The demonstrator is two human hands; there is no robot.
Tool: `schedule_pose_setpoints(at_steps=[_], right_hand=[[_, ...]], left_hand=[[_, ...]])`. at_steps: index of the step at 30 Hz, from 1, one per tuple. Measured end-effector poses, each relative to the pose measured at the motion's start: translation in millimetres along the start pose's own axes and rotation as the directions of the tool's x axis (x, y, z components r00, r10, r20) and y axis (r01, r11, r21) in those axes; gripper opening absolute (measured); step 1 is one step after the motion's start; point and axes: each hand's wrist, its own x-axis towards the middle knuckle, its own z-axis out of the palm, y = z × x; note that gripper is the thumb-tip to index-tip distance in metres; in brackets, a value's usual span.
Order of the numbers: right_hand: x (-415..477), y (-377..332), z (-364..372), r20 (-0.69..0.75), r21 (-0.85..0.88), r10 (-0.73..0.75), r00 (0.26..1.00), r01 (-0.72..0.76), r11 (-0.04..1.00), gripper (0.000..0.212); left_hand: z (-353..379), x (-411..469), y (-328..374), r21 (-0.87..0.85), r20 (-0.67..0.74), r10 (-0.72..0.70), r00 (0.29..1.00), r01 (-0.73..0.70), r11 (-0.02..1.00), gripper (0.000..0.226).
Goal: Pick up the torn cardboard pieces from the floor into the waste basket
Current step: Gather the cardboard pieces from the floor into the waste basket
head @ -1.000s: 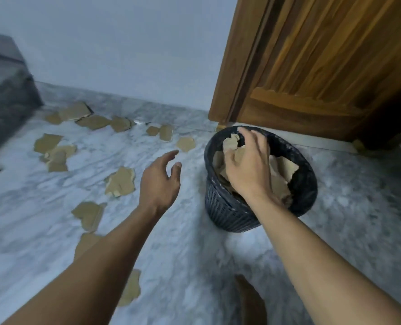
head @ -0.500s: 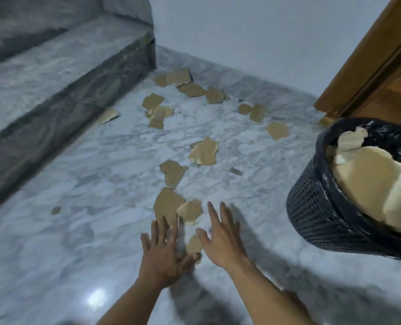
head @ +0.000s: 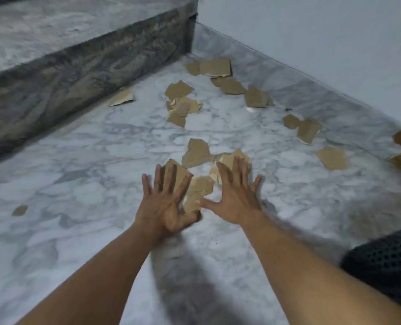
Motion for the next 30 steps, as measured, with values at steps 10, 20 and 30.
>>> schedule_pose_setpoints(at_steps=[10,20,30], right_hand=[[139,5,-60,0.157,-0.004,0.161,0.974,-0.162,0.987,0.111],[198,-28,-82,0.096,0.036,0.112,0.989,-0.116,0.993,0.129],[282,-98,-57,0.001,-0.053,-0.04,0.999,0.04,0.998,0.139]], left_hand=[[-27,101,-14,-0.039,0.062,-0.152,0.986,0.154,0.987,0.098],[-59,118,-51,-0.217,0.01,-0.305,0.952,0.3,0.929,0.097],[-54,170,-166,-0.158,-0.124,-0.324,0.938,0.304,0.94,0.103]])
